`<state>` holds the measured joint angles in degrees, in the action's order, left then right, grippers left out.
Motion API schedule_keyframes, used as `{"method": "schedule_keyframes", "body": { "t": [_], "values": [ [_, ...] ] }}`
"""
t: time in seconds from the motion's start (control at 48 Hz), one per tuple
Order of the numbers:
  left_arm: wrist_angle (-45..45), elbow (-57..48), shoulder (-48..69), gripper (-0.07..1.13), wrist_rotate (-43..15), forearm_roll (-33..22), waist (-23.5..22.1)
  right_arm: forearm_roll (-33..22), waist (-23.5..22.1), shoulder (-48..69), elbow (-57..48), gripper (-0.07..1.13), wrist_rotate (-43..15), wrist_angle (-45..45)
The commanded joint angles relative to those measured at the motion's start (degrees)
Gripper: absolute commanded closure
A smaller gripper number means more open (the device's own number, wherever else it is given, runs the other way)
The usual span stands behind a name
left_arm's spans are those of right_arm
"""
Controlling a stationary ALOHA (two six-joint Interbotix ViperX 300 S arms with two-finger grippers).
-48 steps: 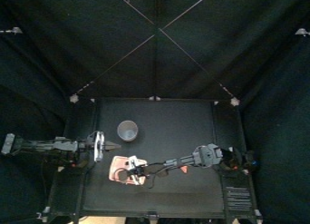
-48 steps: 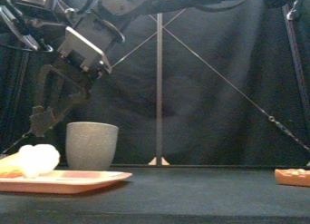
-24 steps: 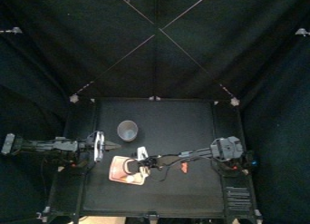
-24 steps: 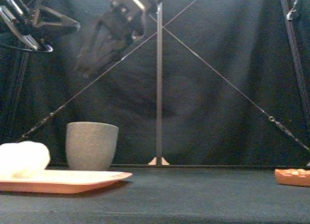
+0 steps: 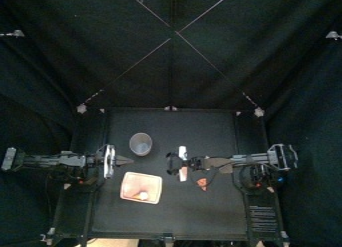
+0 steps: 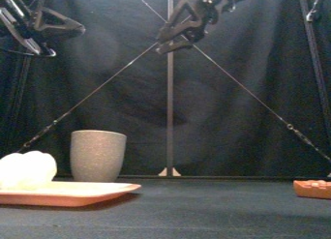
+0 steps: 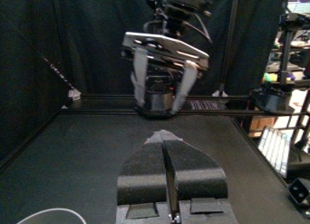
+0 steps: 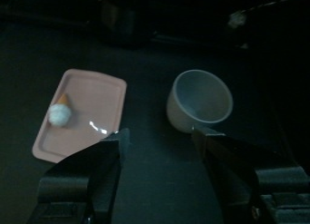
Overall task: Pick the ice cream then place it on the pink plate
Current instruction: Drop ice cream on the pink plate and return to neutral
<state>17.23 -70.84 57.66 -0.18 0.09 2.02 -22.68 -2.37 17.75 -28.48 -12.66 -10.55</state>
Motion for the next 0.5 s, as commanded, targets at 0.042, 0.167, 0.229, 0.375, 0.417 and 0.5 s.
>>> {"method": "schedule_keyframes", "body": {
  "t": [0.042,0.167,0.229,0.375,0.417,0.5],
  "values": [
    [0.3,0.6,-0.1,1.07,-0.1,0.1,0.2,0.9,-1.3,12.8,-8.2,0.13,0.0,9.6],
    [0.3,0.6,-0.1,1.07,-0.1,0.0,0.4,3.7,-1.7,22.6,-15.3,0.13,0.0,16.3],
    [0.4,0.4,-0.1,1.07,-0.1,0.1,0.3,5.3,-1.7,27.7,-18.9,0.13,0.0,18.0],
    [0.3,0.4,-0.1,1.07,-0.1,0.1,0.4,8.1,-1.1,35.2,-24.1,0.13,0.0,17.9],
    [0.4,0.4,-0.1,1.07,-0.1,0.1,0.5,8.8,-0.9,36.8,-25.3,0.13,0.0,18.0],
    [0.4,0.4,-0.1,1.07,-0.1,0.1,0.5,9.8,-0.2,39.3,-27.6,0.13,0.0,18.0]
  ]
}}
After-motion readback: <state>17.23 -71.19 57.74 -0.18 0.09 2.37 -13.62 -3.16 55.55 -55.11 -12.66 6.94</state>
